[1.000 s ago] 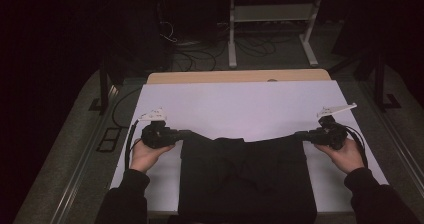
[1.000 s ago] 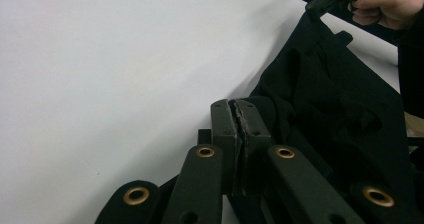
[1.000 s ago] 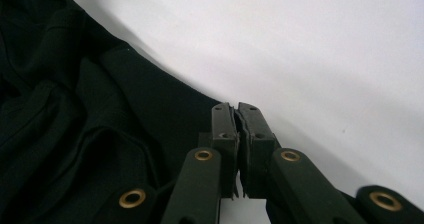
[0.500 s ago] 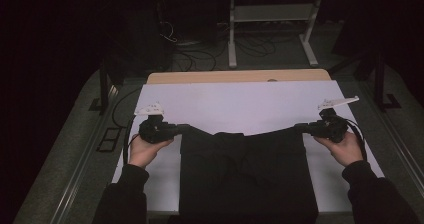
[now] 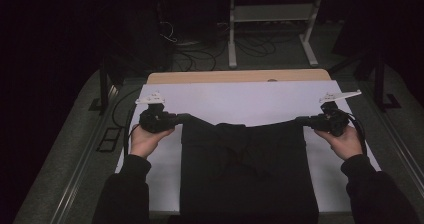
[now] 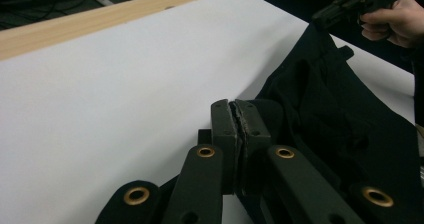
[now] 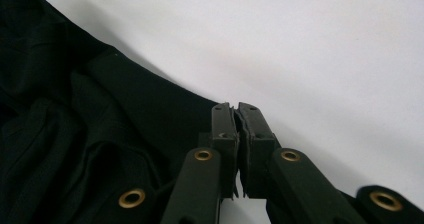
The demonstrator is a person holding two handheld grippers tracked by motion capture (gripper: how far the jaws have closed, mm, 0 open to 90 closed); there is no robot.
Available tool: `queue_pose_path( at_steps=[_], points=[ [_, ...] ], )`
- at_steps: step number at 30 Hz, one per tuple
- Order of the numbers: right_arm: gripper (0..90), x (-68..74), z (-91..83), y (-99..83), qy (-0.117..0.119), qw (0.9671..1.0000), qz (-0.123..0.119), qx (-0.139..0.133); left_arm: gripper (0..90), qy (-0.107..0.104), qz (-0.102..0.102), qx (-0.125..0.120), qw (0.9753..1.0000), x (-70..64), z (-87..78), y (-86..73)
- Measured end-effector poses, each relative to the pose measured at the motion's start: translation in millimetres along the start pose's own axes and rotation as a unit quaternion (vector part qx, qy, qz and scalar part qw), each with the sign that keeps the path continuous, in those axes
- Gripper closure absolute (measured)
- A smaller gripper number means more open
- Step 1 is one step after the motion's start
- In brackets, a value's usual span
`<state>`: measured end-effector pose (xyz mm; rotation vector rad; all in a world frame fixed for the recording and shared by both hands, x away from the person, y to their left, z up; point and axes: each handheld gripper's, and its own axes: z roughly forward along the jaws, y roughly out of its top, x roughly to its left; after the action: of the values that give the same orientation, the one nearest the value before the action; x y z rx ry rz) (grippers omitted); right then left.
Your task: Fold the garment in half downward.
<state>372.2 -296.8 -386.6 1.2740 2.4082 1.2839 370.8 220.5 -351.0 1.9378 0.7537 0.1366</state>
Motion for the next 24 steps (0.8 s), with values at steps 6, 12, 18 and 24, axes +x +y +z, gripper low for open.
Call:
queue_pose_path(
  at_steps=[6,12,18,24],
  points=[
    [84.9,-5.4,1.1,3.0,-0.004,1.0000,0.005,-0.004,87.2,0.008,0.005,0.004,0.9999,3.6,1.2,7.8],
    [84.9,-7.5,5.4,12.7,-0.012,0.9999,0.003,-0.002,87.2,0.015,0.005,0.007,0.9999,10.2,1.7,14.6],
    [84.9,-8.1,9.7,25.5,-0.018,0.9998,-0.001,-0.002,87.2,0.021,0.002,0.010,0.9997,18.8,3.5,19.3],
    [84.8,-10.1,14.1,38.4,-0.022,0.9998,-0.003,-0.001,87.2,0.034,-0.006,0.015,0.9993,29.8,9.1,24.0]
  ],
)
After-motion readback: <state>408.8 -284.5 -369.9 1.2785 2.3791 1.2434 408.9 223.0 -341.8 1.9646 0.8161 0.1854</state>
